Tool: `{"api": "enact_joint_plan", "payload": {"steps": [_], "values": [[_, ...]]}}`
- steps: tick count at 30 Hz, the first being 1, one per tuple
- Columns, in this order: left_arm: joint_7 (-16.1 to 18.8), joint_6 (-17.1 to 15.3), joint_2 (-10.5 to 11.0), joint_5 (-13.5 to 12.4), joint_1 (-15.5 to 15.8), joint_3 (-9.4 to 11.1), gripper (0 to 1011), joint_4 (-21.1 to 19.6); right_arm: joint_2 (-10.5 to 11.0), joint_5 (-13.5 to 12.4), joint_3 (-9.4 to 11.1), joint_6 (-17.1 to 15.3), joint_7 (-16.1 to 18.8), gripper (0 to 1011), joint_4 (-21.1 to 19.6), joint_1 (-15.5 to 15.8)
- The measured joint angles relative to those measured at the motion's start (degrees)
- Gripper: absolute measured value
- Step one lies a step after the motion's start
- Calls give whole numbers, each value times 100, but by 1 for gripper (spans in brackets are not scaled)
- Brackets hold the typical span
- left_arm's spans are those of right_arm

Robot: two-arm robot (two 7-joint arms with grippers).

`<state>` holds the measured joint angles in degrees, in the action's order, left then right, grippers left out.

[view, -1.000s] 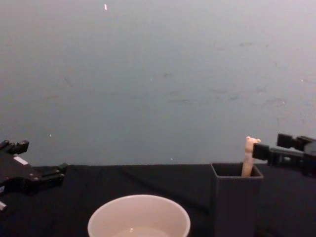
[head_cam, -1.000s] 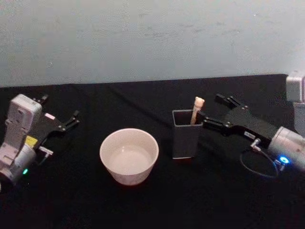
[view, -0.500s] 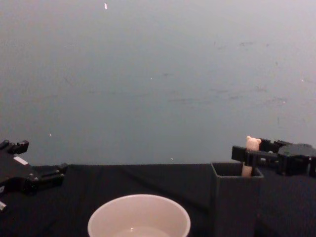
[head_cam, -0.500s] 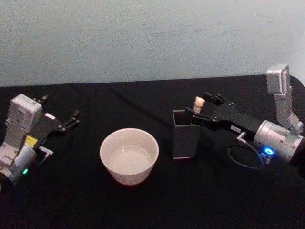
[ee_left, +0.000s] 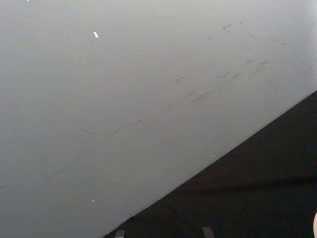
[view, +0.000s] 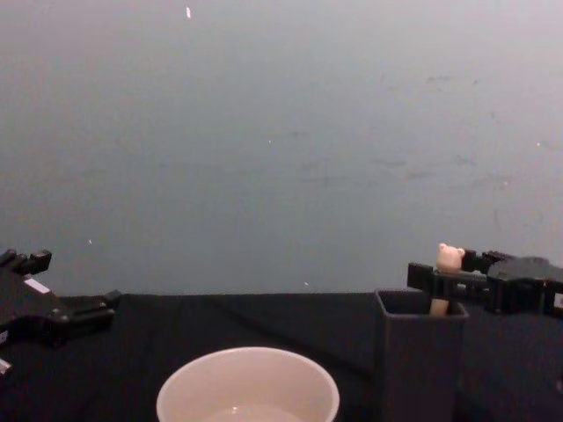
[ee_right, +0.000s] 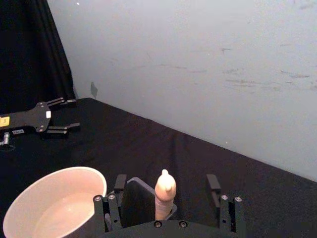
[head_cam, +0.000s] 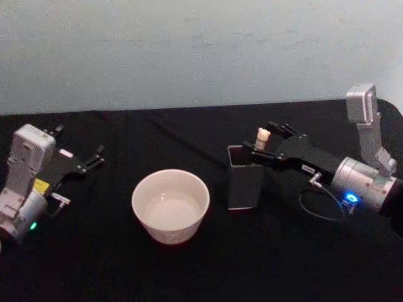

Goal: Pick up the stirring spoon with one hand, stir inside the cup, then place it back in its original position.

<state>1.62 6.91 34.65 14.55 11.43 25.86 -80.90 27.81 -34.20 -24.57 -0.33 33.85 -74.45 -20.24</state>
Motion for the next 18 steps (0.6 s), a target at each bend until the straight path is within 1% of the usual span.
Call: {"api": "enact_joint_plan", "payload": {"steps": [5, 8, 9, 10, 11, 14, 15, 17, 18], "values": [[0, 0, 0, 0, 0, 0, 1001, 0, 1, -9, 4, 0, -2, 1002, -5, 7], [0, 0, 0, 0, 0, 0, 1001, 0, 3, -16, 6, 0, -4, 959, -7, 11], [0, 0, 0, 0, 0, 0, 1001, 0, 3, -17, 6, 0, -4, 930, -7, 11], [0, 0, 0, 0, 0, 0, 1001, 0, 4, -18, 7, 0, -4, 925, -7, 12], [0, 0, 0, 0, 0, 0, 1001, 0, 5, -20, 7, 0, -5, 873, -8, 12], [0, 0, 0, 0, 0, 0, 1001, 0, 5, -23, 9, 0, -6, 824, -9, 14], [0, 0, 0, 0, 0, 0, 1001, 0, 6, -24, 9, -1, -6, 771, -11, 14], [0, 0, 0, 0, 0, 0, 1001, 0, 7, -26, 11, -2, -7, 733, -12, 15], [0, 0, 0, 0, 0, 0, 1001, 0, 8, -27, 11, -2, -7, 678, -12, 15]]}}
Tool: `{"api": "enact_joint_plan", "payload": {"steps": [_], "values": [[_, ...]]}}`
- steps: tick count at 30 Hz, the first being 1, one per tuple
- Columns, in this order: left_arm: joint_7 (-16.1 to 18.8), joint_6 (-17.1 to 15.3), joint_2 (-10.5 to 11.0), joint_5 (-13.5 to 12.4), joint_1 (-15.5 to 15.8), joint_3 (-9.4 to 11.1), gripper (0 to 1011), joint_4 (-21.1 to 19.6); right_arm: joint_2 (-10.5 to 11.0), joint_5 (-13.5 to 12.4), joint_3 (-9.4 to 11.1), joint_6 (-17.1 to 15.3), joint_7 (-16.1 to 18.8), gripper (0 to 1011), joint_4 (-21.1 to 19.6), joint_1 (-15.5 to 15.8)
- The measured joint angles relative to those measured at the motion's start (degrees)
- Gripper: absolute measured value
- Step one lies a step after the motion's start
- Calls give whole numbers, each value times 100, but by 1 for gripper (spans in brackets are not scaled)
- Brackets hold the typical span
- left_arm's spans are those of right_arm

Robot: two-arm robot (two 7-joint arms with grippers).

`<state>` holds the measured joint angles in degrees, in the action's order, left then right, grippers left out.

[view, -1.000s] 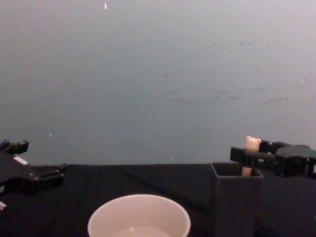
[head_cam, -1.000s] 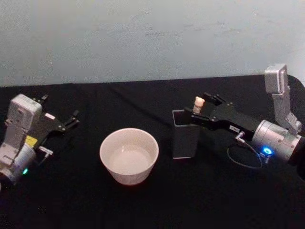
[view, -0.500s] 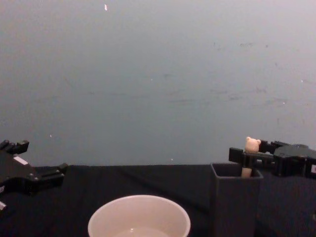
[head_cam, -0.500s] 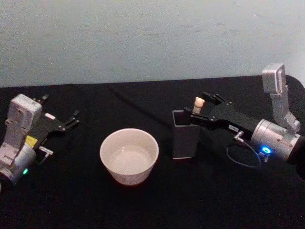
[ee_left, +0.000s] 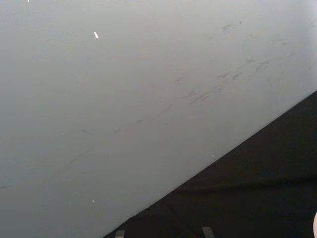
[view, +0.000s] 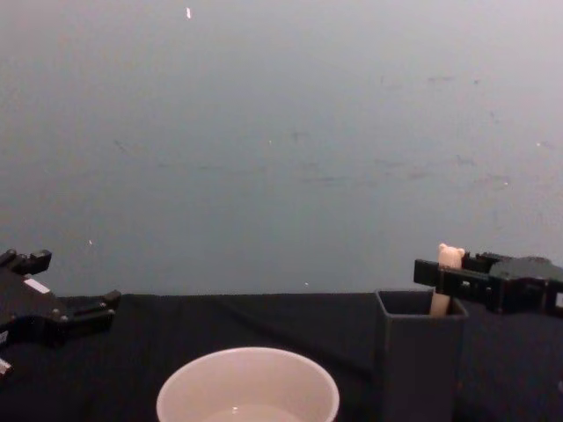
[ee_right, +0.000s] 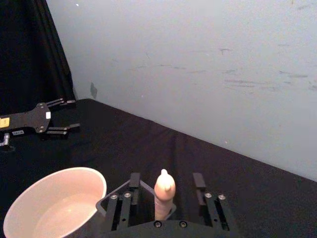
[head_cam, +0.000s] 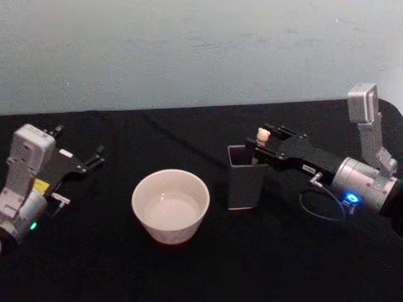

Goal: Pick up the stirring spoon with one hand, stir inside the cup, then place it back in its original position.

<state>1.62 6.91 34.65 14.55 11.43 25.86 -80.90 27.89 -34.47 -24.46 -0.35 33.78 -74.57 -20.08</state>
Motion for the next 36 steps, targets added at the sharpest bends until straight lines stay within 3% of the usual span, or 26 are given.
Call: {"api": "enact_joint_plan", "payload": {"steps": [14, 27, 36], "values": [[0, 0, 0, 0, 0, 0, 1001, 0, 3, -9, 2, 0, 0, 235, -4, 6], [0, 0, 0, 0, 0, 0, 1001, 0, 3, -16, 12, 1, 6, 213, -49, 32], [0, 0, 0, 0, 0, 0, 1001, 0, 57, -37, 75, 81, 4, 212, -362, 117]]}}
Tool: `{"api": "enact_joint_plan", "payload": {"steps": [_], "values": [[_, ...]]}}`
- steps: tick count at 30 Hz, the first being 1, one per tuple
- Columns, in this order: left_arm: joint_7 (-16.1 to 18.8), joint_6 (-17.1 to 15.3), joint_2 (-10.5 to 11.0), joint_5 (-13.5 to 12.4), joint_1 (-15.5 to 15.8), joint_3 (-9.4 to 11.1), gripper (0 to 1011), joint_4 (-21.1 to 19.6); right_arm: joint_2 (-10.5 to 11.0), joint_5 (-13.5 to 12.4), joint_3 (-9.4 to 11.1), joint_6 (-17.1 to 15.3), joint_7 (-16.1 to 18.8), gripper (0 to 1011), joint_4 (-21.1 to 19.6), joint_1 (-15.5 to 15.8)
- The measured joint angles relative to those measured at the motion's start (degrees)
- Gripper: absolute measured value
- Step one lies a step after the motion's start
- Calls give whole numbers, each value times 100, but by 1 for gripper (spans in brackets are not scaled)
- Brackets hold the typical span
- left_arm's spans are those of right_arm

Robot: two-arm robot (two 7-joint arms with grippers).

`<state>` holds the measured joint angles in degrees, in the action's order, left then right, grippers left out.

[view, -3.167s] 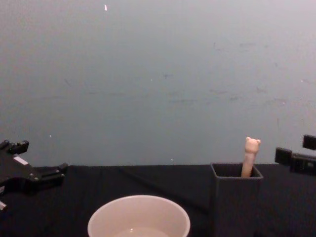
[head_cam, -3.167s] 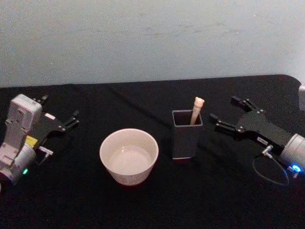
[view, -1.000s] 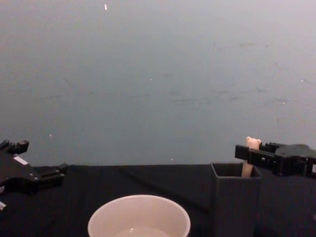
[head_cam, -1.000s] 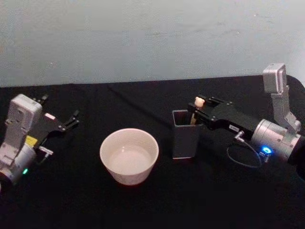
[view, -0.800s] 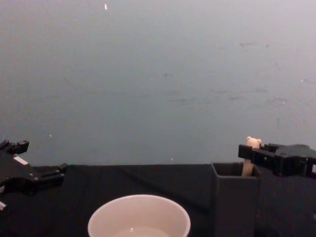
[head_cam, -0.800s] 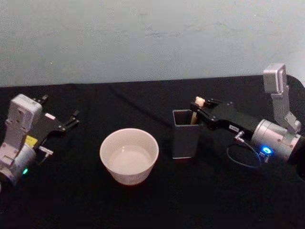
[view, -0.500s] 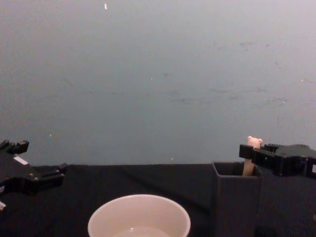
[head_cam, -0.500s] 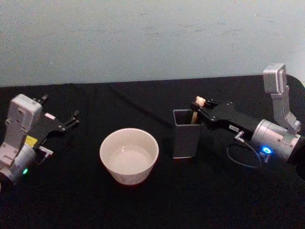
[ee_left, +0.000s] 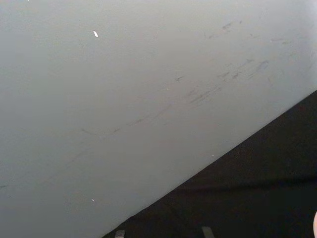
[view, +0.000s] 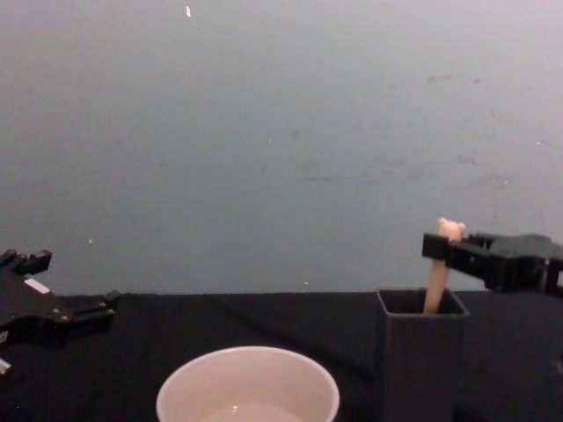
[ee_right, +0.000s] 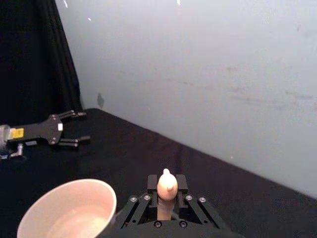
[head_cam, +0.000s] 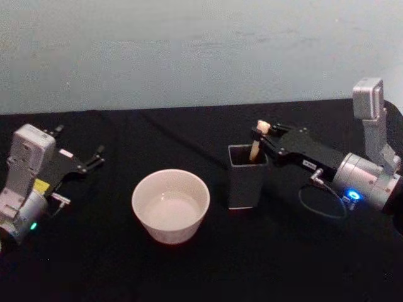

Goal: Pick up the stirring spoon with one hand, stir inside the cup, then place it back in its original position.

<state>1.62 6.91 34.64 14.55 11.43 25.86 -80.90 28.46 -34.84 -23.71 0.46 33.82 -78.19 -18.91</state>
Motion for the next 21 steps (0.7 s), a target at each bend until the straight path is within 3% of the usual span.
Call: {"api": "enact_joint_plan", "payload": {"steps": [10, 21], "values": [[0, 0, 0, 0, 0, 0, 1001, 0, 120, 54, 153, 208, -29, 212, -452, 71], [0, 0, 0, 0, 0, 0, 1001, 0, 184, -164, 502, 514, -61, 212, -988, 202]]}}
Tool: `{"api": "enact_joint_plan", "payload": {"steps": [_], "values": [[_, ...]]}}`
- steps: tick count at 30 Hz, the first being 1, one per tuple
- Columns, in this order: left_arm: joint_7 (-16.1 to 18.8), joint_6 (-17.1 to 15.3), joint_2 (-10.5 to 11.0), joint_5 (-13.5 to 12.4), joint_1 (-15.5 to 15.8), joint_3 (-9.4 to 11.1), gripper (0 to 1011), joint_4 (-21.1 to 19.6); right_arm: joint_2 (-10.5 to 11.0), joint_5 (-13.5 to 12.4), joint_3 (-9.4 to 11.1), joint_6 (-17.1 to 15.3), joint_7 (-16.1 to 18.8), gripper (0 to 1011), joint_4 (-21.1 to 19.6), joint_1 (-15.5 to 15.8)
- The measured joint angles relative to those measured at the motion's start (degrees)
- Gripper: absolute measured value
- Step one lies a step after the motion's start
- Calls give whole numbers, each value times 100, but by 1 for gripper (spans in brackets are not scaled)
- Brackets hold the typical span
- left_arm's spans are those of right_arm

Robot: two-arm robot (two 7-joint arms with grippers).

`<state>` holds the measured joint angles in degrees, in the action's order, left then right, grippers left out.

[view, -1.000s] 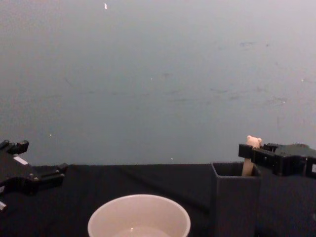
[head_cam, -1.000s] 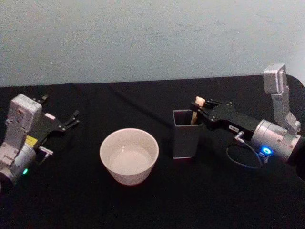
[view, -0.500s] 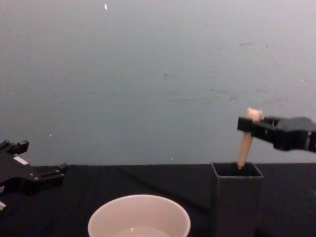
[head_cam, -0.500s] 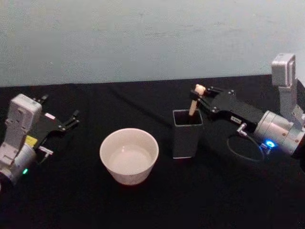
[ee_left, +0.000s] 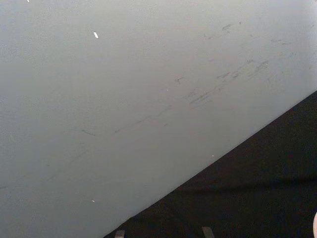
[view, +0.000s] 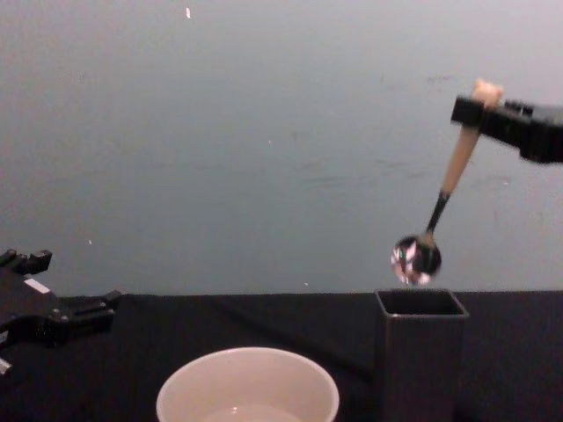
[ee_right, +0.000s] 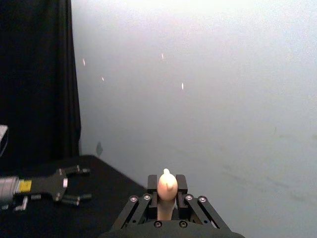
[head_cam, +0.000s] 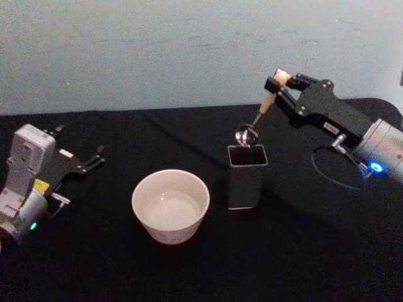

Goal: Pick up the stirring spoon with one hand, stir inside the cup, then place it back in its original position.

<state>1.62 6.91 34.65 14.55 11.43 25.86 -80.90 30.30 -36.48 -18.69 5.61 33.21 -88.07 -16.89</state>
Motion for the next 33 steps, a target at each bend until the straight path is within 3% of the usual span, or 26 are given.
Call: {"api": "enact_joint_plan", "payload": {"steps": [6, 21, 29, 33], "values": [[0, 0, 0, 0, 0, 0, 1001, 0, -81, -20, -24, 124, 79, 212, -46, -93], [0, 0, 0, 0, 0, 0, 1001, 0, -539, 290, -804, 198, 515, 212, 489, -619], [0, 0, 0, 0, 0, 0, 1002, 0, -710, 569, -1191, 385, 698, 212, 818, -706], [0, 0, 0, 0, 0, 0, 1001, 0, -776, 687, -1283, 467, 700, 212, 959, -725]]}}
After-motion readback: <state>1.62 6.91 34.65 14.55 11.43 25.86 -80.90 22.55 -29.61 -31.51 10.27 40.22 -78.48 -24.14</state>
